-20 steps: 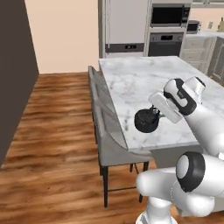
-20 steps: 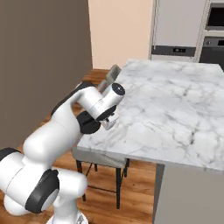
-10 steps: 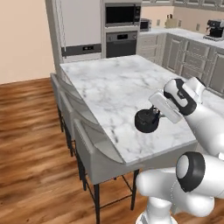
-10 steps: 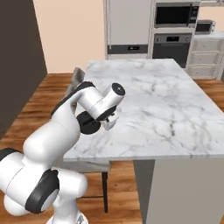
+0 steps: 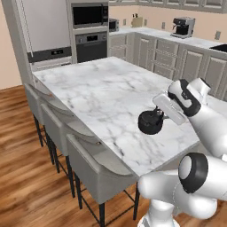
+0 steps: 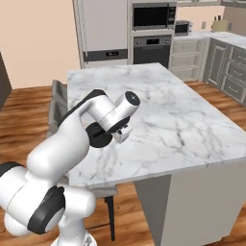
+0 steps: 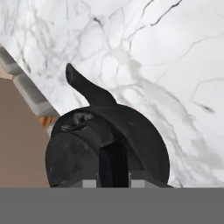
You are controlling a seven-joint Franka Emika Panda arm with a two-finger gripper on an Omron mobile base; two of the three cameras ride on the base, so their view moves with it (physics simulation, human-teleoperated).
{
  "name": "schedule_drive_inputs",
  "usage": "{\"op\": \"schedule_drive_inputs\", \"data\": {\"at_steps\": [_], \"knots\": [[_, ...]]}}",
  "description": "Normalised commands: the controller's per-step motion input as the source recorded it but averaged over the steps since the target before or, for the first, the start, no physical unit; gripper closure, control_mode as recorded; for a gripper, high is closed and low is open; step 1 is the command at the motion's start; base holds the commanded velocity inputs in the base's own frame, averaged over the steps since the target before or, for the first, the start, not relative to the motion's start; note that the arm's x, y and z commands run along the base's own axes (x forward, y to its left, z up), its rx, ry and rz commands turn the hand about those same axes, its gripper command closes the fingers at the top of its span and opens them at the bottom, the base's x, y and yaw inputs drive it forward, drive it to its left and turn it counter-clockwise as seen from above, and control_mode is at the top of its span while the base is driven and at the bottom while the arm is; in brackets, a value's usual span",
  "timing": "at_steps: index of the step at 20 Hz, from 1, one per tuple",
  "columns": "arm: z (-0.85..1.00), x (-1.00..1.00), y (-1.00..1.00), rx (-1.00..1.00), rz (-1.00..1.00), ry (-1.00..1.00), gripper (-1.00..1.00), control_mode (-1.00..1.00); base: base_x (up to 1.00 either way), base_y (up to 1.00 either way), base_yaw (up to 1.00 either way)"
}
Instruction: The kettle is done boiling. Turn off the stove, then wait for 300 timesteps before moving the kettle to the dining table.
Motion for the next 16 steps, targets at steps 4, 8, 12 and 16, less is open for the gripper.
{"op": "schedule_drive_inputs", "data": {"at_steps": [4, 8, 12, 16], "knots": [[0.0, 0.0, 0.0, 0.0, 0.0, 0.0, 1.0, 1.0, 0.29, 0.4, -0.23], [0.0, 0.0, 0.0, 0.0, 0.0, 0.0, 1.0, 1.0, 0.19, 0.05, -0.03], [0.0, 0.0, 0.0, 0.0, 0.0, 0.0, 1.0, 1.0, 0.07, 0.0, 0.0], [-0.13, 0.16, 0.0, 0.01, 0.0, 0.02, 1.0, -1.0, 0.0, 0.0, 0.0]]}}
